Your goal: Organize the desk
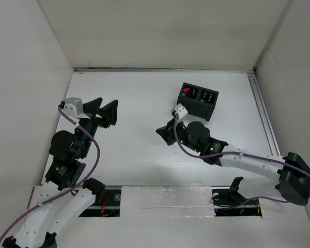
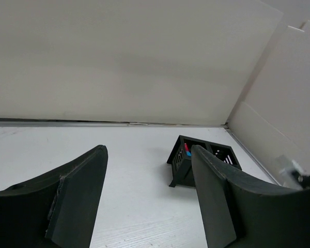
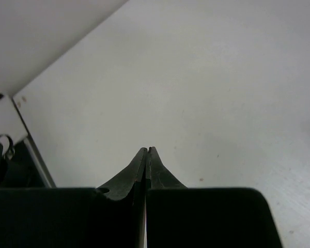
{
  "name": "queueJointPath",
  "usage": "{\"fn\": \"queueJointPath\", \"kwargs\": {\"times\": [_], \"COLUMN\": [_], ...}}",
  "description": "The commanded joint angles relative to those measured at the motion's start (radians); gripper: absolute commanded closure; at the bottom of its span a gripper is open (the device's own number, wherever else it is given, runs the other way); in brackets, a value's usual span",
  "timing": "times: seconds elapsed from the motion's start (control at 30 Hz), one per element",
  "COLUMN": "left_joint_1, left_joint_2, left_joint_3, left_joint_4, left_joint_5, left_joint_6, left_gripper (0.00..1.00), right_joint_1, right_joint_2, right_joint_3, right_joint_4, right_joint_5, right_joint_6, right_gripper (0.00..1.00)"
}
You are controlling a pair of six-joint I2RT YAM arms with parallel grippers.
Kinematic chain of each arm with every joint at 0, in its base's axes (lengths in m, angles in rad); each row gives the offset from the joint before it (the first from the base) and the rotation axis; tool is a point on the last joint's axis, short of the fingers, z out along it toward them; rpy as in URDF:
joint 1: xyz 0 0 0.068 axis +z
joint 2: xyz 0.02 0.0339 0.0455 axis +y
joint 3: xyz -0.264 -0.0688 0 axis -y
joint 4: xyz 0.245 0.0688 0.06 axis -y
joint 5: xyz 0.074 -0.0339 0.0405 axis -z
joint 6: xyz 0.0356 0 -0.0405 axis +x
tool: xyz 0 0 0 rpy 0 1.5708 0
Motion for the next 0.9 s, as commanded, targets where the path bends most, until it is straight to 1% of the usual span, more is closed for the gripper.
{"fn": "queueJointPath", "kwargs": {"times": [0.0,0.1,0.17,0.2,0.23,0.47,0.63,0.87], "left_joint_1": [-0.001,-0.001,-0.001,-0.001,-0.001,-0.001,-0.001,-0.001], "left_joint_2": [-0.002,0.007,0.015,0.016,0.016,0.038,0.035,0.029], "left_joint_3": [-0.005,-0.006,-0.006,-0.006,-0.011,-0.008,-0.006,-0.008], "left_joint_4": [0.055,0.055,0.055,0.058,0.06,0.057,0.055,0.058], "left_joint_5": [0.022,0.03,0.038,0.039,0.038,0.041,0.059,0.087], "left_joint_6": [-0.004,-0.003,-0.001,0.0,0.002,0.006,0.008,0.011], "left_gripper": [0.37,0.37,0.37,0.37,0.37,0.37,0.37,0.39], "right_joint_1": [0.035,0.061,0.061,0.071,0.072,0.081,0.081,0.081], "right_joint_2": [-0.017,0.01,0.041,0.058,0.096,0.274,0.322,0.3], "right_joint_3": [-0.056,-0.083,-0.092,-0.089,-0.086,0.029,0.084,0.11], "right_joint_4": [0.074,0.062,0.088,0.096,0.109,0.106,0.084,0.044], "right_joint_5": [-0.043,-0.07,-0.092,-0.13,-0.14,-0.259,-0.238,-0.166], "right_joint_6": [-0.026,-0.009,0.003,0.015,0.023,0.04,0.013,-0.02], "right_gripper": [1.0,1.0,0.98,0.97,0.96,0.95,0.94,0.92]}}
